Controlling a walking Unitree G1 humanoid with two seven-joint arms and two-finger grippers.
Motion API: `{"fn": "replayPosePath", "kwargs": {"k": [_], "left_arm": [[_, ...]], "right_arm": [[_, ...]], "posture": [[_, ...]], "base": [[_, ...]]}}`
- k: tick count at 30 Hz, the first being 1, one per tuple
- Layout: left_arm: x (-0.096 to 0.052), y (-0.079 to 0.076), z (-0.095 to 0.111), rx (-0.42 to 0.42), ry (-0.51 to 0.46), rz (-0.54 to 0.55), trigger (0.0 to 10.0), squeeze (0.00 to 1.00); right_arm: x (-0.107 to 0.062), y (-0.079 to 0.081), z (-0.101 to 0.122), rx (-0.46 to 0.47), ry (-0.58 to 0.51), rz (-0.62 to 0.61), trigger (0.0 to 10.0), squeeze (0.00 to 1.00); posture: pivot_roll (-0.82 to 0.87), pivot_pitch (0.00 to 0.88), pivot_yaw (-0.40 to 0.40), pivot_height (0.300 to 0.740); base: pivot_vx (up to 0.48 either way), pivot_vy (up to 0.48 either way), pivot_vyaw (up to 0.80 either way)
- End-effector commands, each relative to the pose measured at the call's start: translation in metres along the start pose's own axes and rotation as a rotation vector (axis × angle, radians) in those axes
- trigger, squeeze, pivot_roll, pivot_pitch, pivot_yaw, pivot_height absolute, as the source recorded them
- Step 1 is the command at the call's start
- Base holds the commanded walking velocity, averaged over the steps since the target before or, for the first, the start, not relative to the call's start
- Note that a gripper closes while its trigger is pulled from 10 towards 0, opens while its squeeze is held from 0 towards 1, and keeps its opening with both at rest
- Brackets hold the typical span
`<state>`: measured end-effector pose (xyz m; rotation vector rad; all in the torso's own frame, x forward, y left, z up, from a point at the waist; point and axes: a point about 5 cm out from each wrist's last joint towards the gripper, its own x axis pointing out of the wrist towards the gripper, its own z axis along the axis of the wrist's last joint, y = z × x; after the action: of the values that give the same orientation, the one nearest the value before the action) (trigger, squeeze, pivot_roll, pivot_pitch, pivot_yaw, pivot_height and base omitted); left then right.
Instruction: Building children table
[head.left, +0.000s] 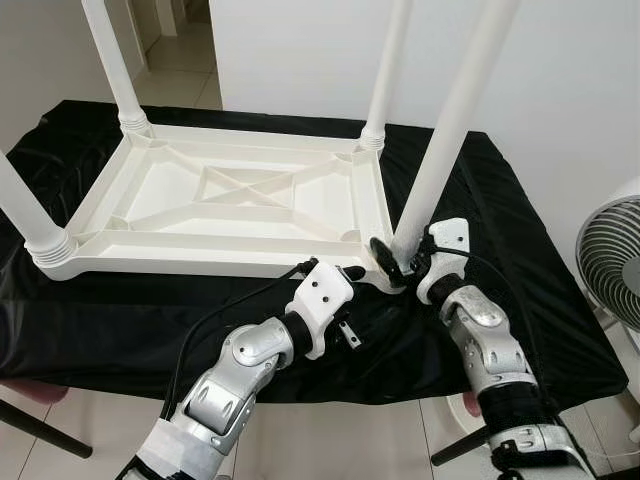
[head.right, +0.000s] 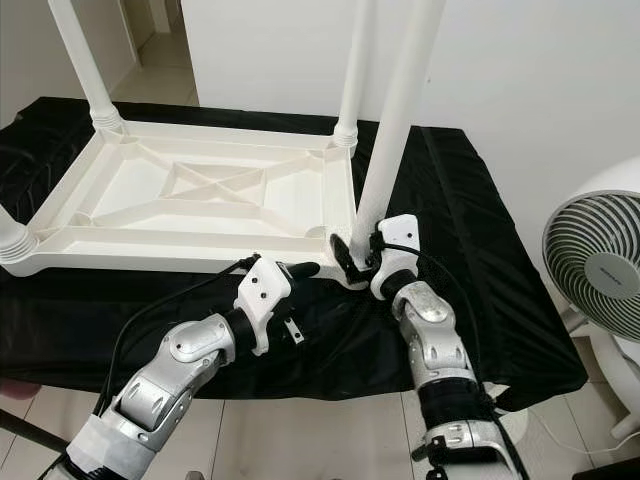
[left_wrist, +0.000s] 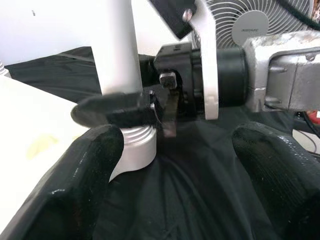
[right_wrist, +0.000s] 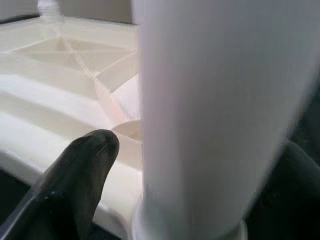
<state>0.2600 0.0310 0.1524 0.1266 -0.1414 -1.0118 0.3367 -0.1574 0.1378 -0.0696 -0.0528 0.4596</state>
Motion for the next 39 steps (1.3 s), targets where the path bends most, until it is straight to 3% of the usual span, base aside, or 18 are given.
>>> {"fn": "replayPosePath", "kwargs": {"k": [1, 11, 12, 13, 14, 26, 27, 28, 29, 39], "left_arm": [[0.001, -0.001, 0.0, 0.01, 0.009, -0.038, 10.0, 0.0], [0.002, 0.001, 0.001, 0.012, 0.007, -0.027, 10.0, 0.0], [0.001, 0.002, 0.001, 0.013, 0.006, -0.021, 10.0, 0.0], [0.001, 0.002, 0.001, 0.013, 0.006, -0.021, 10.0, 0.0], [0.001, 0.002, 0.002, 0.014, 0.006, -0.015, 10.0, 0.0], [0.002, 0.002, 0.002, 0.011, 0.003, -0.009, 10.0, 0.0], [0.002, 0.002, 0.002, 0.011, 0.003, -0.01, 10.0, 0.0], [0.002, 0.002, 0.002, 0.011, 0.003, -0.011, 10.0, 0.0], [0.002, 0.002, 0.002, 0.01, 0.002, -0.013, 10.0, 0.0], [0.002, 0.001, 0.001, 0.004, 0.0, -0.014, 10.0, 0.0]], "right_arm": [[0.006, -0.003, -0.001, -0.039, 0.022, 0.063, 10.0, 0.0], [0.016, -0.004, -0.008, -0.072, 0.073, 0.088, 10.0, 0.0], [0.016, -0.004, -0.01, -0.064, 0.078, 0.091, 2.6, 0.0], [0.016, -0.004, -0.01, -0.064, 0.078, 0.091, 2.6, 0.0], [0.016, -0.003, -0.012, -0.058, 0.084, 0.101, 0.0, 0.0], [0.014, -0.005, -0.018, -0.048, 0.072, 0.127, 0.0, 0.0], [0.013, -0.007, -0.019, -0.053, 0.075, 0.113, 5.5, 0.0], [0.013, -0.007, -0.019, -0.057, 0.077, 0.104, 5.5, 0.0], [0.012, -0.009, -0.02, -0.049, 0.078, 0.087, 10.0, 0.0], [0.011, -0.006, -0.02, -0.02, 0.058, -0.042, 10.0, 0.0]], "posture": [[0.08, 0.03, -0.039, 0.74], [0.09, 0.038, -0.045, 0.74], [0.1, 0.04, -0.05, 0.74], [0.1, 0.04, -0.05, 0.74], [0.11, 0.04, -0.052, 0.74], [0.1, 0.042, -0.052, 0.74], [0.09, 0.043, -0.051, 0.74], [0.09, 0.043, -0.051, 0.74], [0.09, 0.045, -0.052, 0.74], [0.09, 0.047, -0.055, 0.74]], "base": [[0.0, 0.0, 0.0], [0.0, 0.0, 0.0], [0.0, 0.0, 0.0], [0.0, 0.0, 0.0], [0.0, 0.0, 0.0], [0.0, 0.0, 0.0], [0.0, 0.0, 0.0], [0.0, 0.0, 0.0], [0.0, 0.0, 0.0], [0.0, 0.0, 0.0]]}}
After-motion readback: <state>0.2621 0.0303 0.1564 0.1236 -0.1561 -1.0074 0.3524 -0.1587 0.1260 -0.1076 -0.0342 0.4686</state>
